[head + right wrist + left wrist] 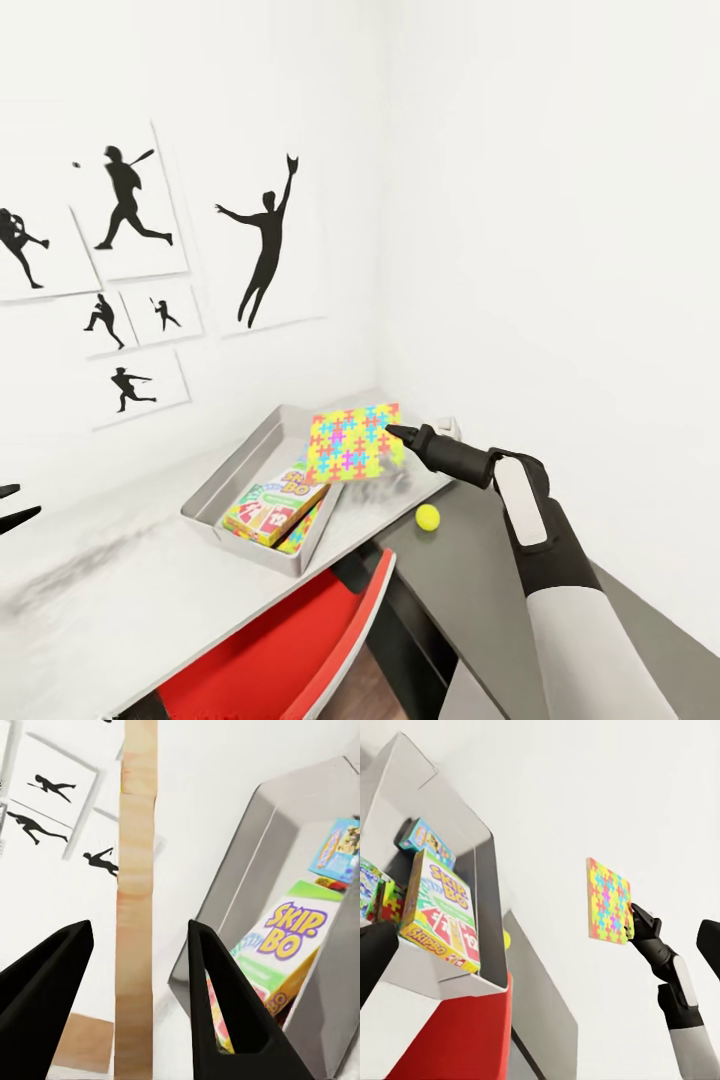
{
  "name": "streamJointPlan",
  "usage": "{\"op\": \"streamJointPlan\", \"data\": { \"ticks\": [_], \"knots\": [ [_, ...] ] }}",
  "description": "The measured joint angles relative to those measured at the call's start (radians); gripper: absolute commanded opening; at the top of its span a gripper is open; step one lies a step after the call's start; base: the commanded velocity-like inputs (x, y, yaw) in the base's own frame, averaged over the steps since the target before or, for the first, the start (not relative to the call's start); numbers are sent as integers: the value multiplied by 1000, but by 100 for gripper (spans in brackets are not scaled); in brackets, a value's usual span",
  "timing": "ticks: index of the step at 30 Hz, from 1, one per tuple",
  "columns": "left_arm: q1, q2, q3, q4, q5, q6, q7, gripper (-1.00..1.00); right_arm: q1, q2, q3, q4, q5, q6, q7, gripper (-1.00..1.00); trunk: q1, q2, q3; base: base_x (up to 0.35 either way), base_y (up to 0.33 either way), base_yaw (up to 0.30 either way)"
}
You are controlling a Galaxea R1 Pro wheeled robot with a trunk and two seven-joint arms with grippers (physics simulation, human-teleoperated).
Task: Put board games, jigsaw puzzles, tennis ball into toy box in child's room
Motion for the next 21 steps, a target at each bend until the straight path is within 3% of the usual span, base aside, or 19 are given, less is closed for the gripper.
{"op": "streamJointPlan", "data": {
  "ticks": [12,21],
  "knots": [
    [0,0,0,0,0,0,0,100,0,-1,-1,0,1,0,0,-100,0,0,0,29,118,281],
    [0,0,0,0,0,0,0,100,0,-1,-4,0,1,-1,0,-100,0,0,-4,30,28,281]
  ]
}}
